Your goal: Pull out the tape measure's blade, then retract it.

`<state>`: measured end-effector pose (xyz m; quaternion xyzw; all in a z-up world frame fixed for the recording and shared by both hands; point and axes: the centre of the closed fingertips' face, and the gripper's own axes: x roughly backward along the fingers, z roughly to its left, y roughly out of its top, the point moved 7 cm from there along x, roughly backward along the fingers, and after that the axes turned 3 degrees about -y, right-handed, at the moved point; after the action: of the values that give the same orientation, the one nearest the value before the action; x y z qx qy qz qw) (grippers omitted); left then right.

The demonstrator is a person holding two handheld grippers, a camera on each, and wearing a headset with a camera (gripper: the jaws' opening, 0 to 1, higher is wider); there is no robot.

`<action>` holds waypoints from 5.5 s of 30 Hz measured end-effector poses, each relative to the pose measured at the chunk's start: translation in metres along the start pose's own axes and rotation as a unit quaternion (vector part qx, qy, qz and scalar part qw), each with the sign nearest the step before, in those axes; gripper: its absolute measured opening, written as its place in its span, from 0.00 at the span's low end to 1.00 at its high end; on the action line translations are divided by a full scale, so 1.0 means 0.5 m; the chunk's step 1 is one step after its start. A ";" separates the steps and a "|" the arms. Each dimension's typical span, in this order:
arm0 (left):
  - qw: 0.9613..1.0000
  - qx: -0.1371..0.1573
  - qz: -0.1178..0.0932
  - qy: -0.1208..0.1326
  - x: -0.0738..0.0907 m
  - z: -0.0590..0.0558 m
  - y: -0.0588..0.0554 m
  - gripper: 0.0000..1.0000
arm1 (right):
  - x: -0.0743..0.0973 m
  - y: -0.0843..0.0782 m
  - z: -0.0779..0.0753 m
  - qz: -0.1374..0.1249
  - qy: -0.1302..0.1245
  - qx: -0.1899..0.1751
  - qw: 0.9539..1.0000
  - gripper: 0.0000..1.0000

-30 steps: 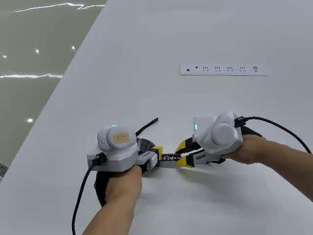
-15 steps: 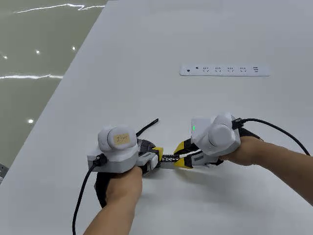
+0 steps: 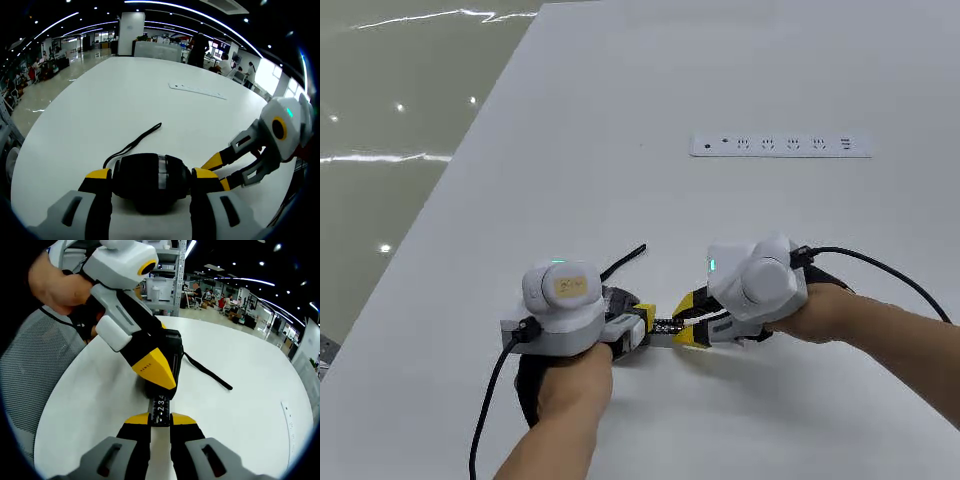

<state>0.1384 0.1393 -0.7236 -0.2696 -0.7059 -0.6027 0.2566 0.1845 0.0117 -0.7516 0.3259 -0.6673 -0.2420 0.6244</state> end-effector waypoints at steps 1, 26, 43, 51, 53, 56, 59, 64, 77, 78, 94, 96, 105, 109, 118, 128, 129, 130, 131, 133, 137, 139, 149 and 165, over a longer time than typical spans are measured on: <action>1.000 0.000 0.000 0.000 0.000 -0.001 0.001 0.59 | 0.000 0.001 0.004 0.000 0.000 0.000 1.000 0.14; 1.000 0.000 0.001 -0.002 0.004 0.006 -0.004 0.59 | -0.017 0.015 0.005 -0.002 -0.001 0.004 1.000 0.14; 1.000 0.002 0.001 -0.005 0.001 0.011 -0.002 0.59 | -0.026 0.025 0.004 -0.001 0.000 0.009 1.000 0.14; 1.000 0.002 0.001 -0.006 0.000 0.005 0.000 0.59 | -0.027 0.028 0.003 -0.001 0.000 0.010 1.000 0.14; 1.000 0.002 0.001 -0.006 0.007 0.003 0.003 0.59 | -0.028 0.028 0.002 -0.001 0.000 0.010 1.000 0.14; 1.000 0.002 0.001 -0.005 0.008 0.007 -0.003 0.59 | -0.030 0.028 0.000 -0.001 0.000 0.010 1.000 0.14; 1.000 0.003 0.000 -0.005 0.011 0.005 -0.003 0.59 | -0.030 0.029 0.004 0.000 0.001 0.012 1.000 0.14; 1.000 0.005 0.001 -0.005 0.010 0.007 -0.004 0.59 | -0.034 0.029 0.001 0.000 0.002 0.012 1.000 0.14; 1.000 0.004 0.001 -0.005 0.007 0.010 -0.004 0.59 | -0.038 0.031 0.002 0.000 0.002 0.012 1.000 0.14; 1.000 0.003 0.001 -0.006 0.005 0.005 0.000 0.59 | -0.038 0.031 0.002 0.000 0.001 0.012 1.000 0.14; 1.000 -0.008 0.003 -0.009 0.002 0.005 -0.004 0.59 | -0.040 0.033 0.006 0.002 -0.001 0.004 1.000 0.14; 1.000 -0.008 0.003 -0.008 0.004 0.007 -0.005 0.59 | -0.042 0.030 0.004 0.002 -0.002 0.003 1.000 0.14; 1.000 -0.020 0.006 -0.016 0.005 -0.004 0.001 0.59 | -0.046 0.025 0.003 -0.001 -0.004 -0.001 1.000 0.14; 1.000 -0.021 0.007 -0.018 0.004 -0.003 0.001 0.59 | -0.046 0.025 0.004 -0.002 -0.003 -0.005 1.000 0.14; 0.999 -0.027 0.008 -0.025 0.002 0.000 0.000 0.59 | -0.049 0.025 0.001 0.003 -0.005 -0.001 1.000 0.15; 0.998 -0.054 0.020 -0.035 0.006 0.006 -0.010 0.59 | -0.046 0.025 0.006 0.006 -0.008 -0.003 1.000 0.16; 0.998 -0.054 0.022 -0.036 0.007 0.007 -0.013 0.59 | -0.048 0.024 0.004 0.008 -0.007 -0.003 1.000 0.17; 0.998 -0.054 0.024 -0.036 0.006 0.005 -0.013 0.60 | -0.049 0.023 0.005 0.010 -0.006 -0.003 1.000 0.17; 0.997 -0.054 0.025 -0.038 0.008 0.005 -0.014 0.60 | -0.048 0.022 0.011 0.011 -0.005 -0.004 1.000 0.19; 0.997 -0.057 0.025 -0.040 0.009 0.011 -0.016 0.60 | -0.049 0.022 0.009 0.009 -0.009 -0.006 1.000 0.19; 0.996 -0.070 0.028 -0.046 0.017 0.018 -0.013 0.60 | -0.048 0.023 0.007 0.008 -0.012 -0.010 1.000 0.20; 0.995 -0.080 0.028 -0.046 0.020 0.021 -0.014 0.60 | -0.047 0.023 0.007 0.009 -0.013 -0.009 1.000 0.21; 0.992 -0.105 0.033 -0.067 0.037 0.025 -0.024 0.61 | -0.020 0.027 0.011 0.012 -0.020 -0.019 1.000 0.23; 0.980 -0.155 0.049 -0.117 0.058 0.021 -0.035 0.63 | 0.023 0.027 0.023 0.008 -0.046 -0.046 0.998 0.27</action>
<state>0.1050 0.1495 -0.7176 -0.4091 -0.6144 -0.6561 0.1569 0.1712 0.0115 -0.7352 0.2800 -0.6862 -0.2825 0.6090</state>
